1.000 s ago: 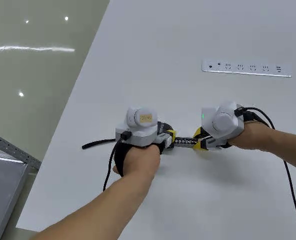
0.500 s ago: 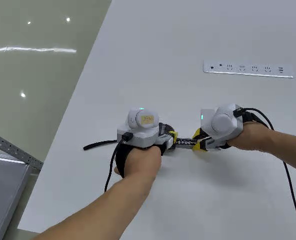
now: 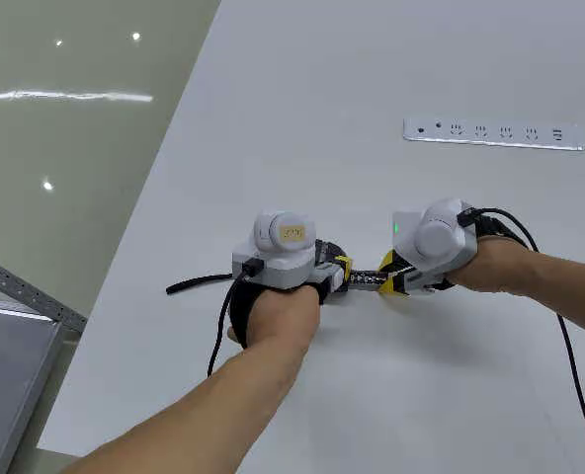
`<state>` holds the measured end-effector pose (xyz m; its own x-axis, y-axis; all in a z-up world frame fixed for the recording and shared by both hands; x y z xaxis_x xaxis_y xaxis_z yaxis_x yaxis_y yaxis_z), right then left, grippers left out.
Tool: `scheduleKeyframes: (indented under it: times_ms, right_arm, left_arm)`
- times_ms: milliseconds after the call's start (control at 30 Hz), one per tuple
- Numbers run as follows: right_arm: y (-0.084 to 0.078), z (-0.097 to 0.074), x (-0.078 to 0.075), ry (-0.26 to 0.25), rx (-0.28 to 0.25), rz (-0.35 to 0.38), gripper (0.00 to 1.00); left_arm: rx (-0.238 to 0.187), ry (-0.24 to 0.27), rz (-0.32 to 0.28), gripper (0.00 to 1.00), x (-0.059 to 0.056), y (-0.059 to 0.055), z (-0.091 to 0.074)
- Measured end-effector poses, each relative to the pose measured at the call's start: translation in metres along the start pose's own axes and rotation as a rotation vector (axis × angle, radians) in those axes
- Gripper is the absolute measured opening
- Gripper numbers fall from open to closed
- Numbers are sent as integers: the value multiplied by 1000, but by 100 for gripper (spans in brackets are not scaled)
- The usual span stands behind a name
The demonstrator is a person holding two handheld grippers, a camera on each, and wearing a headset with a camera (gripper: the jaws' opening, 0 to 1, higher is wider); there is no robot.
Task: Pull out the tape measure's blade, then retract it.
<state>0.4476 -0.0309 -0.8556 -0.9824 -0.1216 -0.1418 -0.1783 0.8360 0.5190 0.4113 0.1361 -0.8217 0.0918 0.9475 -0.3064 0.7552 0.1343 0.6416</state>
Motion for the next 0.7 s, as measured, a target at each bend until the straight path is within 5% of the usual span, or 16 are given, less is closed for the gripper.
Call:
scheduleKeyframes:
  times_ms: [700]
  right_arm:
    - [4, 0, 0, 8, 31, -21, 13]
  left_arm:
    - [-8, 1, 11, 51, 1, 0, 1]
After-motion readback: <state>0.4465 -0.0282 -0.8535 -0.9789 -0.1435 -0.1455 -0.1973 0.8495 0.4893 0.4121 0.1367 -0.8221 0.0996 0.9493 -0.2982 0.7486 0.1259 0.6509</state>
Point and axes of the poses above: the centre of the closed fingertips' face, and the gripper's own axes: z roughly forward along the fingers, x roughly to its left, y roughly out of its top, the point moved 10 cm from there along -z, roughly backward along the fingers, and after that the axes turned 11 degrees about -z, right-handed, at the moved point
